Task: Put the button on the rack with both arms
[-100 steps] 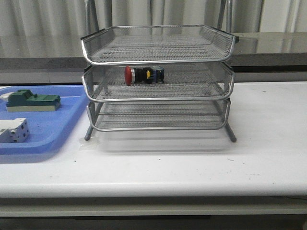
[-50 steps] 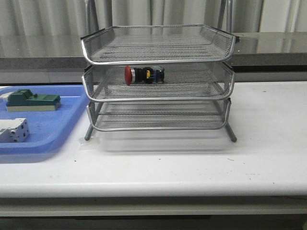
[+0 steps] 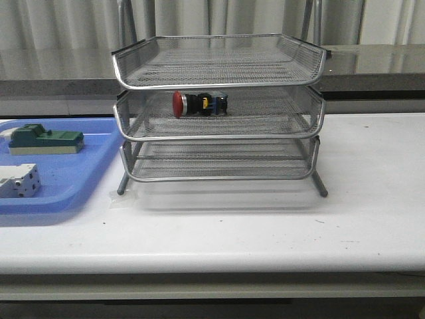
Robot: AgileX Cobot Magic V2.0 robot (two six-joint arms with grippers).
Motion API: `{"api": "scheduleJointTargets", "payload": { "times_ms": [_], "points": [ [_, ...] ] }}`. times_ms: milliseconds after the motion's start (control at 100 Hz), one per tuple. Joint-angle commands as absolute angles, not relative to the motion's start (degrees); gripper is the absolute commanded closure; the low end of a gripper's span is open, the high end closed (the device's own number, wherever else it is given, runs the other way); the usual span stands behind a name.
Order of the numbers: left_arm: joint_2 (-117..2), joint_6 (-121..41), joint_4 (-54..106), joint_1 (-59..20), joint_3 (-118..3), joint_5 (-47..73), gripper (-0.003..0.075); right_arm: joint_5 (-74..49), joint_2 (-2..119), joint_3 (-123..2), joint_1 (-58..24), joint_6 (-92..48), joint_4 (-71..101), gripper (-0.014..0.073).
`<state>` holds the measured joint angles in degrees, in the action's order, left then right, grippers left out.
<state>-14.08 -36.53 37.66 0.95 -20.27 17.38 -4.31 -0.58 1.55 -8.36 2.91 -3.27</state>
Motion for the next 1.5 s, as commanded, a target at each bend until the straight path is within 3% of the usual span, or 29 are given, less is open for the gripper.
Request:
{"api": "scheduleJointTargets", "payload": {
  "times_ms": [0, 1290, 1380, 1490],
  "points": [
    [-14.76, -36.13, 38.97, 1.00, -21.88, 13.30, 0.0741, 0.70, -1.56, 1.59, -8.22, 3.00, -3.57, 0.0651],
    [-14.76, -36.13, 38.48, 1.00, -21.88, 13.37, 0.0741, 0.70, -1.56, 1.59, -8.22, 3.00, -3.57, 0.0651],
    [-14.63, -35.38, 35.91, 1.00, -21.88, 13.37, 0.0741, 0.70, -1.56, 1.59, -8.22, 3.00, -3.57, 0.0651],
    [-13.74, -21.84, 23.39, 1.00, -21.88, 13.37, 0.0741, 0.70, -1.56, 1.59, -8.22, 3.00, -3.57, 0.0651]
  ]
}}
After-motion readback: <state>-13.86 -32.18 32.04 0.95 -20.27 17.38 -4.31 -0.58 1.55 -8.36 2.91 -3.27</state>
